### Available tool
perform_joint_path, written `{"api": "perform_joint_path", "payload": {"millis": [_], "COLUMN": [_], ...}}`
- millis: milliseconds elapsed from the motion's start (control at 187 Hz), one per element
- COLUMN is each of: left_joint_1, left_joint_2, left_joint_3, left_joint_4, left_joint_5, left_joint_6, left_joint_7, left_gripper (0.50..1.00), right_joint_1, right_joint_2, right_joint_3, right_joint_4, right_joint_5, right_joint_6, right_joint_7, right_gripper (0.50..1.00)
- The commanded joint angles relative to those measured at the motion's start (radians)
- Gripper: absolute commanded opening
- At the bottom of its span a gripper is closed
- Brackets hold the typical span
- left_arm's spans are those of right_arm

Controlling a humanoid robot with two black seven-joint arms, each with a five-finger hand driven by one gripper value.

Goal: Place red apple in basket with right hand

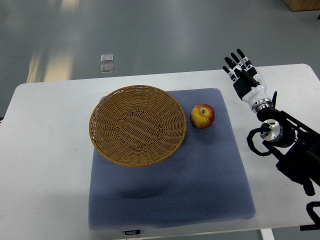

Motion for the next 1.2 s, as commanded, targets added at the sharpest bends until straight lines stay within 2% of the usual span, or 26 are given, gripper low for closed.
{"api": "perform_joint_path", "payload": {"millis": [0,1193], "left_joint_1": [0.000,0.003], "left_joint_2": [0.000,0.000], "left_joint_3": [0.000,0.000], "left_joint_4": [0.002,0.001], "left_joint_5": [0.000,0.000], "left_joint_6": [0.000,0.000], "left_joint_7": [0.000,0.000], "left_gripper": [1.000,1.000], "right_joint_1": [0.004,0.012], "right_joint_2": [0.001,-0.019], "right_joint_3": [0.001,0.008], "right_joint_4": [0.001,0.006], "right_joint_5": [0.000,-0.008], "right_joint_6": [-0.001,0.009], "right_joint_7": [0.000,0.006], "right_gripper": [0.924,0.924]}}
